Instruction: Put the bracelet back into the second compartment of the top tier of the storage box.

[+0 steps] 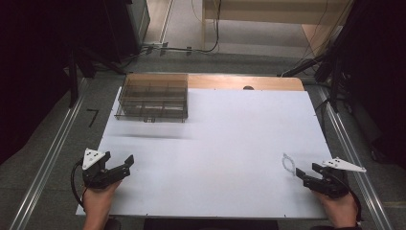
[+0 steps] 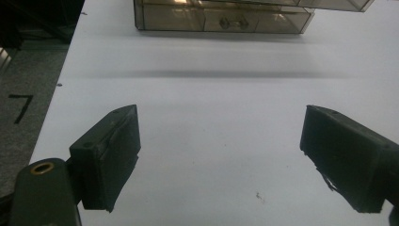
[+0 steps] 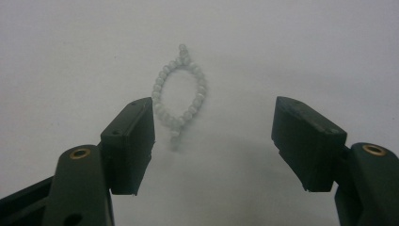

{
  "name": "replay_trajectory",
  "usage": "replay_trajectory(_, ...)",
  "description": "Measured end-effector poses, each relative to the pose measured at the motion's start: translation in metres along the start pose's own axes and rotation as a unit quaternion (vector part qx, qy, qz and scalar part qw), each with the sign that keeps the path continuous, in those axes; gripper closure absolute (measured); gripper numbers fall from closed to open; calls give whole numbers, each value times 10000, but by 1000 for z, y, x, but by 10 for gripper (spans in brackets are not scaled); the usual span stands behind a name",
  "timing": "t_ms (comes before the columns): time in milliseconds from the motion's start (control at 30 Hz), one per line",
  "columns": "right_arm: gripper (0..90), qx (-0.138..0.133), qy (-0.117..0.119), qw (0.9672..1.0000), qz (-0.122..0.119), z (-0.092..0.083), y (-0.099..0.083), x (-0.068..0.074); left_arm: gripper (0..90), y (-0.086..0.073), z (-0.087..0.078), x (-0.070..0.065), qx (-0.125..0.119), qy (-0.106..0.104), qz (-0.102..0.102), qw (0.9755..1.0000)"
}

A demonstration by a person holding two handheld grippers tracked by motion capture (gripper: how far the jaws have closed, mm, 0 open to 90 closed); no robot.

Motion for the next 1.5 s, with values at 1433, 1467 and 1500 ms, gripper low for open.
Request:
replay_trajectory(1433, 363, 213, -100, 9989, -407, 27, 28, 18, 130, 0, 0, 0, 2, -69, -26, 10000)
replay_trajectory(1467, 364, 217, -101, 9989, -414, 28, 29, 18, 130, 0, 0, 0, 0, -71, -35, 10000)
replay_trajectory(1500, 368, 218, -122, 9988, -427, 29, 29, 18, 130, 0, 0, 0, 0, -71, -35, 10000)
Point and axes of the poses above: each handheld gripper's, and its own axes: z roughly forward along the jaws, y roughly out of its top, x roughly to its left, the point moved 8 cm from there along z, roughly forward along the jaws, and after that the axes turned 14 degrees about x, right-handed, at the moved point
